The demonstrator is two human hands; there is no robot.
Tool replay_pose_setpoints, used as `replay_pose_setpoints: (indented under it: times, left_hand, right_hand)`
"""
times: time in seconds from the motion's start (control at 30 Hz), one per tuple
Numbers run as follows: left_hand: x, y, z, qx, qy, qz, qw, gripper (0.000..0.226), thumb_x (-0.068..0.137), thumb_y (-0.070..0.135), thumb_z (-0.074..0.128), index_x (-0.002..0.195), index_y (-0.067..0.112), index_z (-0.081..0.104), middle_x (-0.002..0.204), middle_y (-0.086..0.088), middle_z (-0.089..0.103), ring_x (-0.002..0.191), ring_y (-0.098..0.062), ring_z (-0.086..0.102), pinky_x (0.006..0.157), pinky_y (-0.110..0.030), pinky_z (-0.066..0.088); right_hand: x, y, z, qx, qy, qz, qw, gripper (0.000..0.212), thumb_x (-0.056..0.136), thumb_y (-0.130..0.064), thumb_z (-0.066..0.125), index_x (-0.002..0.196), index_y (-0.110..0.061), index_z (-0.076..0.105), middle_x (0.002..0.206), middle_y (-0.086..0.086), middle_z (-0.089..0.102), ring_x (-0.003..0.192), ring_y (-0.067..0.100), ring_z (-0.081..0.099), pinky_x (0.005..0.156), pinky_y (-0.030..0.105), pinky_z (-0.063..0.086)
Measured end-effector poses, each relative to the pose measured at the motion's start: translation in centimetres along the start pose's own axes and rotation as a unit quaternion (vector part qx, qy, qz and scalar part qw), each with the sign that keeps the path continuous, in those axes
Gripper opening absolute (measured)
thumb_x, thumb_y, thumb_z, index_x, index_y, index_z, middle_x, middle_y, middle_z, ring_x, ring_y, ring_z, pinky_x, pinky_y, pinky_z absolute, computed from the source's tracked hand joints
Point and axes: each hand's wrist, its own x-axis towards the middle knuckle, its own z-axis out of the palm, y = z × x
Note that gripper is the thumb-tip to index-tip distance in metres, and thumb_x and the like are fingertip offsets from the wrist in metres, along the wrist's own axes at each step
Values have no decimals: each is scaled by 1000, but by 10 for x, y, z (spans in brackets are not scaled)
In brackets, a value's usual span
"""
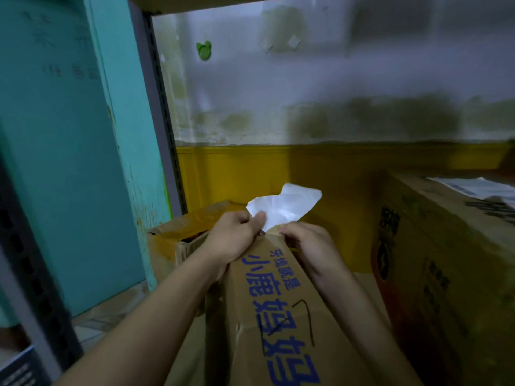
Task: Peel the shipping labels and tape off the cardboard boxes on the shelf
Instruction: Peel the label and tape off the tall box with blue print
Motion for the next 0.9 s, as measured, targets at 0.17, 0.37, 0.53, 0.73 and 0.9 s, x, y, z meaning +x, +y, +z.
replay_pose_setpoints:
  times: [0.17, 0.37, 0.53, 0.73, 0.9]
  left_hand:
    - [-3, 1, 5, -8, 8, -5, 1000, 35, 98, 31, 58, 69, 11, 59, 59, -4, 61, 52, -16, 54, 59, -27, 42]
    - [-5, 2, 8, -17, 11, -13, 1000, 37, 97, 29, 57, 64, 12, 59, 54, -2, 60, 45, -13, 54, 57, -27, 42]
    - [-2, 1, 7, -36, 5, 13, 999, 29, 95, 32, 60, 73, 12, 62, 64, -6, 61, 55, -18, 55, 64, -33, 42]
    - [8, 13, -6, -30, -82, 15, 996, 19, 88, 19, 73, 100, 5, 71, 83, -11, 74, 69, -23, 65, 67, -33, 50]
    - [12, 16, 0, 18, -38, -1, 999, 16, 92, 19, 69, 95, 4, 70, 75, -10, 71, 62, -18, 61, 64, -31, 48]
  right_hand:
    - [-11, 7, -7, 8, -26, -34, 999, 12, 87, -9, 63, 78, -4, 69, 71, 9, 68, 65, 19, 63, 61, 29, 47]
    - [-19, 14, -6, -15, 58, -79, 995, 13, 88, -12, 66, 77, -5, 71, 68, 6, 70, 61, 14, 64, 54, 24, 49]
    - [-21, 16, -4, -51, 83, -118, 988, 11, 88, -14, 66, 80, -13, 73, 69, -3, 71, 61, 4, 63, 52, 15, 47]
    - [-21, 21, 2, 9, 83, -111, 990, 10, 89, -8, 63, 84, -2, 69, 74, 8, 70, 66, 13, 62, 58, 24, 48]
    - [-20, 25, 4, -7, 93, -130, 987, 8, 89, -8, 63, 86, -3, 68, 71, 4, 68, 62, 7, 59, 53, 17, 45]
